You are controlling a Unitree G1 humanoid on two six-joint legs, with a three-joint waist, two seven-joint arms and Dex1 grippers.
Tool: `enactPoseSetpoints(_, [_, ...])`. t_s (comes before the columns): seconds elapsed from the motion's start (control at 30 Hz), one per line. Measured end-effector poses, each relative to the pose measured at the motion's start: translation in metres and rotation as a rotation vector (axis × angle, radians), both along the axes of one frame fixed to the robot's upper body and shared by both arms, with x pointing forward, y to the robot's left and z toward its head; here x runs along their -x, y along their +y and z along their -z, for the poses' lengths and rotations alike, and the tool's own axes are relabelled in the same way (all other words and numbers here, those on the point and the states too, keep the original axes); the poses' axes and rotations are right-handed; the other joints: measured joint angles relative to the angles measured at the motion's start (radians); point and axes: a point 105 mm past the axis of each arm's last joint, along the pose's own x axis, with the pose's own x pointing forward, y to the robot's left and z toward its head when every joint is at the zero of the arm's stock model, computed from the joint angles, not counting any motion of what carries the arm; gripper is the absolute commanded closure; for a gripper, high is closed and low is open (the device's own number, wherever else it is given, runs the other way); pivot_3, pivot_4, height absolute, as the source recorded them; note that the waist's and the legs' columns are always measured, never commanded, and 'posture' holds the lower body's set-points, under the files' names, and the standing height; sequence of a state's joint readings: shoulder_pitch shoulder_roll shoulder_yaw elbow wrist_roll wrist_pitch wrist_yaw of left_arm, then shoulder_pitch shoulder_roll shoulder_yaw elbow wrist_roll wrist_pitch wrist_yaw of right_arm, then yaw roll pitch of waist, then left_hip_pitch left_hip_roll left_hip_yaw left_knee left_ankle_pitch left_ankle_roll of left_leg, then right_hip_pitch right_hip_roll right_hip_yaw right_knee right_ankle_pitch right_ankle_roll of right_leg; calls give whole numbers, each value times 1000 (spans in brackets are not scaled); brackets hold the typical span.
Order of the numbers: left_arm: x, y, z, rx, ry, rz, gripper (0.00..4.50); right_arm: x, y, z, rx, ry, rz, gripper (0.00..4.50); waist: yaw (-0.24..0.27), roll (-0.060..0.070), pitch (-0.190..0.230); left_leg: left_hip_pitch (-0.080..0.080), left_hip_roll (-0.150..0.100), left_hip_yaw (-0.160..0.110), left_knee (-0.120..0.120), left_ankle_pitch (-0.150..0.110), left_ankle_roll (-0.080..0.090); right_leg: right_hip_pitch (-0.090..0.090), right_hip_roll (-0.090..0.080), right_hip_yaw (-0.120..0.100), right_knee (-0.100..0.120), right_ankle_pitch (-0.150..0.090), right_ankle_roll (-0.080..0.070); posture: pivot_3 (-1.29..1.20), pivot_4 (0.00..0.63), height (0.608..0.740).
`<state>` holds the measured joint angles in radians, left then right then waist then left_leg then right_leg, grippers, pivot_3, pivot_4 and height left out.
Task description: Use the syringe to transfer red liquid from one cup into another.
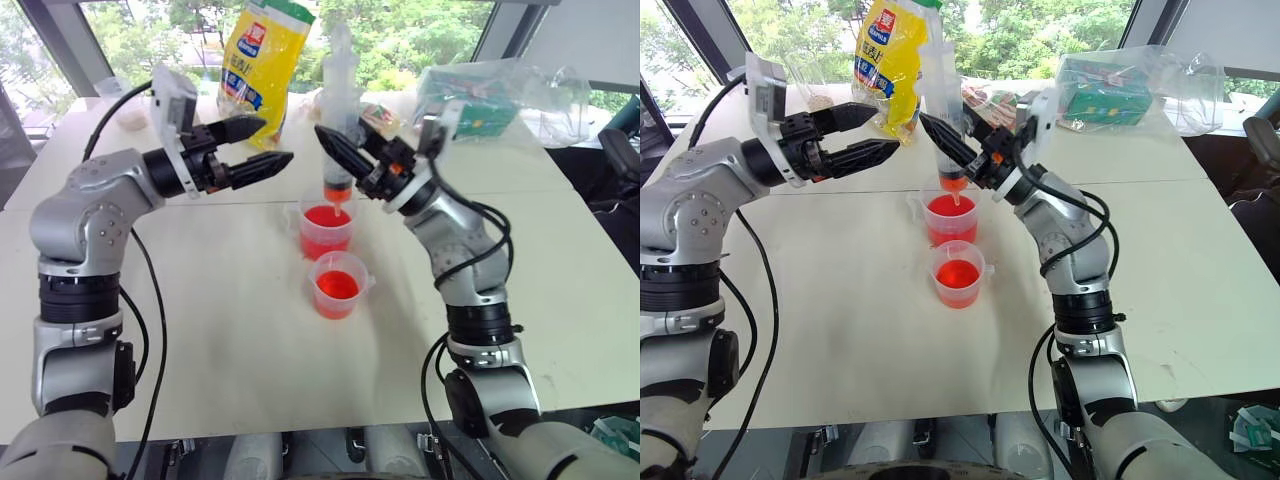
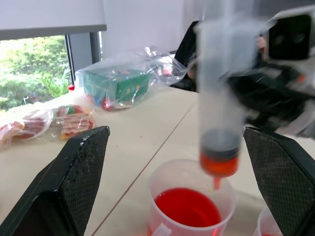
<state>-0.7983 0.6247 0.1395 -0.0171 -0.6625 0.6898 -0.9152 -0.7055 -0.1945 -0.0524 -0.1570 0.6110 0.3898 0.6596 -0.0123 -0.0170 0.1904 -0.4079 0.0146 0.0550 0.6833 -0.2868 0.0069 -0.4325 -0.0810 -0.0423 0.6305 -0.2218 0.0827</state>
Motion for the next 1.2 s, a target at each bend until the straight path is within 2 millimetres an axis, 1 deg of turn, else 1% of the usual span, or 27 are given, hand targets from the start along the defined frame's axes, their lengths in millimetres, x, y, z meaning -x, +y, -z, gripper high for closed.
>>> enactPoseSetpoints(0.07, [-1,1,0,2,2,-2,51,17,-2,-6,-10,-3,-57,3099,0,0,0,0,0,0,0,0,0,0,0,0,0,0,0,0,150,740])
enactPoseSetpoints(0.1, [-2,1,0,3,5,-2,51,24,-1,-4,-8,9,-85,3099,0,0,0,0,0,0,0,0,0,0,0,0,0,0,0,0,150,740])
enactPoseSetpoints(0.17, [-3,1,-2,6,5,0,51,31,0,4,-1,51,-116,3099,0,0,0,0,0,0,0,0,0,0,0,0,0,0,0,0,150,740])
enactPoseSetpoints(0.27, [-3,0,-8,10,-9,12,51,35,1,22,25,102,-118,3099,0,0,0,0,0,0,0,0,0,0,0,0,0,0,0,0,150,740])
enactPoseSetpoints(0.33, [-2,-1,-9,11,-9,24,51,35,4,36,46,139,-116,3099,-2,0,0,0,0,0,0,0,0,0,1,0,0,0,0,0,150,740])
enactPoseSetpoints(0.43, [2,-4,-9,22,11,67,51,35,8,55,96,152,-94,3099,-1,0,0,0,0,0,0,0,0,0,1,0,0,0,0,0,150,740])
enactPoseSetpoints(0.63, [8,-2,-11,14,26,111,51,33,11,78,146,164,-61,3099,-1,0,0,0,0,0,0,0,0,0,1,0,0,0,0,0,150,740])
enactPoseSetpoints(1.1, [15,-7,-15,30,32,181,51,33,13,79,157,143,-62,3099,0,0,0,0,0,0,0,0,0,0,1,0,0,0,0,0,150,740])
enactPoseSetpoints(1.2, [16,-13,-18,49,24,207,51,33,13,79,160,142,-64,3099,1,0,0,0,0,0,0,0,0,0,1,0,0,0,0,0,150,740])
